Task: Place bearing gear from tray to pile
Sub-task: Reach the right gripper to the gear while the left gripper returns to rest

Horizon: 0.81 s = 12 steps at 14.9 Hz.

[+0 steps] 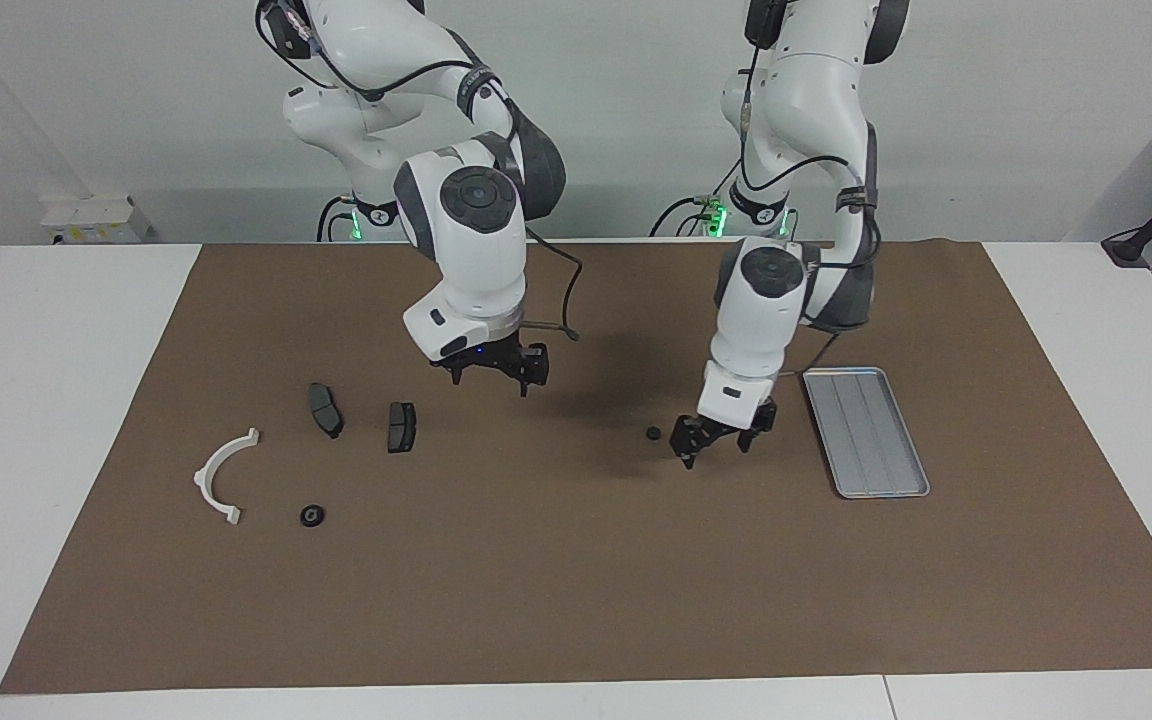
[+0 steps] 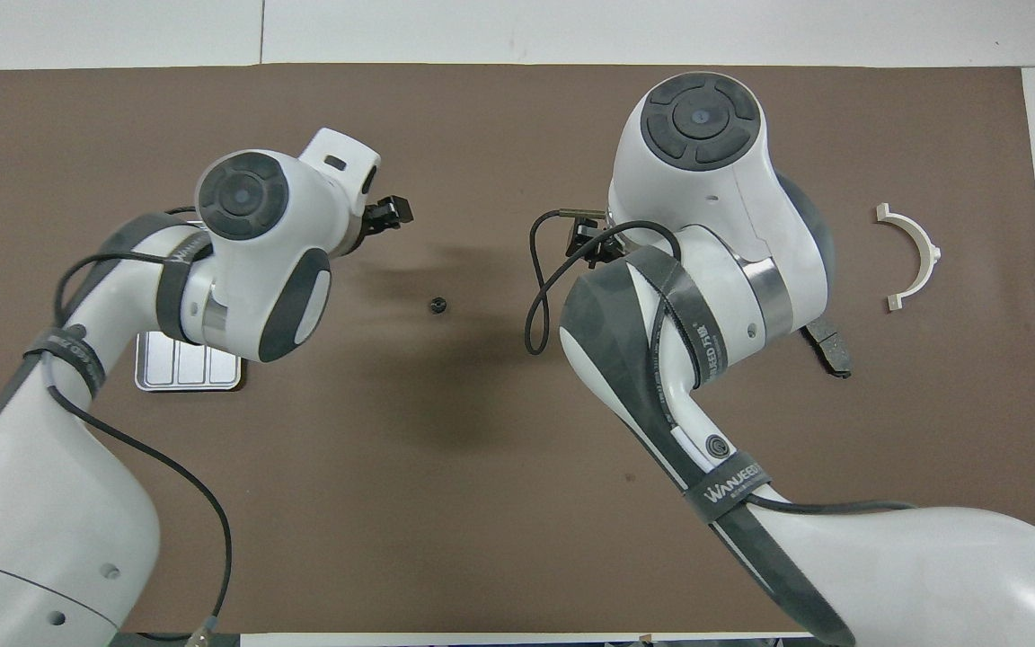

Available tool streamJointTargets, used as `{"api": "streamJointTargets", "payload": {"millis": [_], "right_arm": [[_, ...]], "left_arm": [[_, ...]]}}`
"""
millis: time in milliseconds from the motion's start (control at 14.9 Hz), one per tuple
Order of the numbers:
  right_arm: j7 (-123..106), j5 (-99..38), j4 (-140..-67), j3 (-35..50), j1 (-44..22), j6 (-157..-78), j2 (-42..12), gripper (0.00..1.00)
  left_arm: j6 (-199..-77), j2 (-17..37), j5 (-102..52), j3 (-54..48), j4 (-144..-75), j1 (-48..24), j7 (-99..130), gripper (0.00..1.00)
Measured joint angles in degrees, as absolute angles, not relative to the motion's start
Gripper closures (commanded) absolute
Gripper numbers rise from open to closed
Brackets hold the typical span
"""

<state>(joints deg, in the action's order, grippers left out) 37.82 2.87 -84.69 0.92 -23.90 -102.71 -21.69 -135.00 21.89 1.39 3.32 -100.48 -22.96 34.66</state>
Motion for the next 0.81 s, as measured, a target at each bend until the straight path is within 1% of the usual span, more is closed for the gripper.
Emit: {"api": "streamJointTargets", "payload": {"millis": [202, 336, 471, 605, 807], "right_arm": [[40.5, 2.5, -84.7, 0.9, -24.5, -103.8, -21.8, 0.0], [46.4, 2.4, -84.7, 1.0, -27.2, -106.8, -22.4, 0.0], [53.3, 2.4, -84.6, 1.0, -30.6, -108.8, -24.5, 0.0], [60.4, 2.4, -81.8, 1.0, -34.0, -109.7, -28.9, 0.0], [67.9, 2.4, -71.3, 0.9, -37.3, -109.7, -38.7, 0.0]], "left_arm": [[-134.4, 19.5, 4.6, 4.3, -96.3, -15.5, 29.7, 0.0], [-133.9, 16.5, 5.5, 4.8, -94.2, -10.1, 24.6, 0.0], [-132.8, 13.3, 5.6, 4.9, -93.4, -5.6, 18.6, 0.0], [-128.2, 10.3, 5.6, 5.0, -93.2, -2.4, 11.9, 0.0], [-111.1, 6.6, 4.3, 5.0, -90.1, -0.4, 2.2, 0.0]]}}
